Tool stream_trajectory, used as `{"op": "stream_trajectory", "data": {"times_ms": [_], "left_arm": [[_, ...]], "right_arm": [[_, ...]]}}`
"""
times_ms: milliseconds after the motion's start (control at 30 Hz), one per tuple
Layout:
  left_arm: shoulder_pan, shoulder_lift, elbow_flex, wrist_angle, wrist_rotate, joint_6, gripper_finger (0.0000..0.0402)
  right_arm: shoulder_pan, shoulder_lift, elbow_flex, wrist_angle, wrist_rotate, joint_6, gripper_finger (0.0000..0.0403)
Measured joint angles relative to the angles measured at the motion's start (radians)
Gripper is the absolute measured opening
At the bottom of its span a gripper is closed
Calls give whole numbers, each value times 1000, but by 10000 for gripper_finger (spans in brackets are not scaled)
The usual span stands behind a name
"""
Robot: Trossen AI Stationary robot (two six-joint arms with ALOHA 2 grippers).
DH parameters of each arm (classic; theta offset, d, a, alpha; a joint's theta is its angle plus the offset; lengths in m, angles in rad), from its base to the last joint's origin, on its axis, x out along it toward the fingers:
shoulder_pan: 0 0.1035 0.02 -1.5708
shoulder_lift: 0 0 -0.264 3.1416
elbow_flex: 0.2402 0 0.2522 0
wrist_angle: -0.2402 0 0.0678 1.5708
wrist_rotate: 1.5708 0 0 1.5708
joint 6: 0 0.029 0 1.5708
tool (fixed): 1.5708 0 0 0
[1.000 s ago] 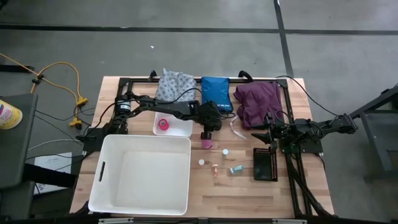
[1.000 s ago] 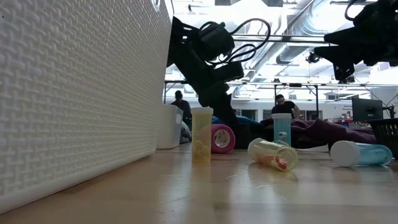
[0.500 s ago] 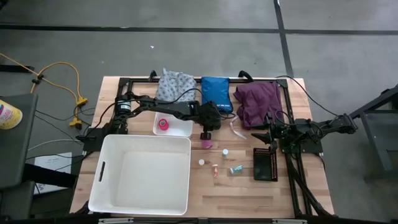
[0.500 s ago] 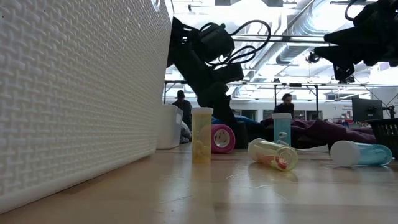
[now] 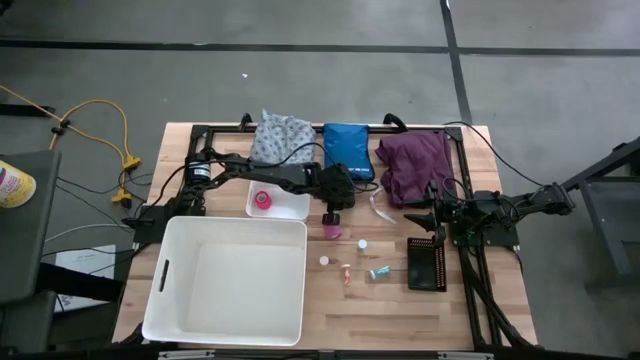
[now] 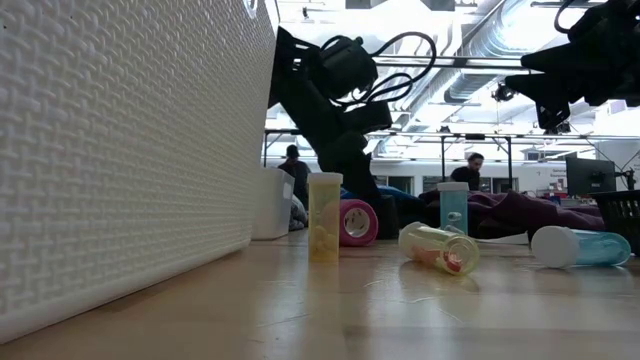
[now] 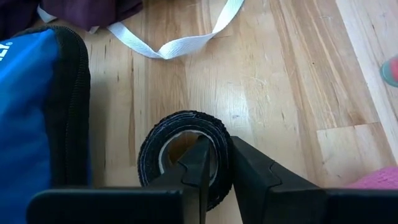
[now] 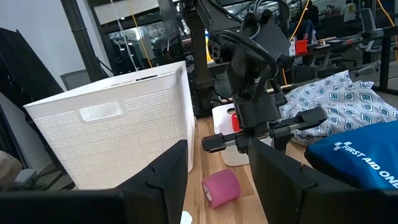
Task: Pick & place medical supplies in basket/bin
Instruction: Put the black bandage into the white bin
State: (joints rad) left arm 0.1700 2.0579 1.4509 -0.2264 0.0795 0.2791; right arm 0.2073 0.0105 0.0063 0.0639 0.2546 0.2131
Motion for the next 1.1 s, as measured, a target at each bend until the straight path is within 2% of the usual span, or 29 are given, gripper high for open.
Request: {"op": "stream_trajectory", "data": {"times_ms": [433,733,833,1100], "left_arm": [[-3,-33,-4,-21,-3,-10,31],[28,-186,-3,-19,-9,6,30],[33,-218,0,-16,-38,12,30],[28,-234,-1,-128,-45,-40,30]], "right_arm": [[0,0,0,0,0,0,158],[0,0,0,0,0,0,158],[0,0,0,0,0,0,158],[0,0,0,0,0,0,158]]}}
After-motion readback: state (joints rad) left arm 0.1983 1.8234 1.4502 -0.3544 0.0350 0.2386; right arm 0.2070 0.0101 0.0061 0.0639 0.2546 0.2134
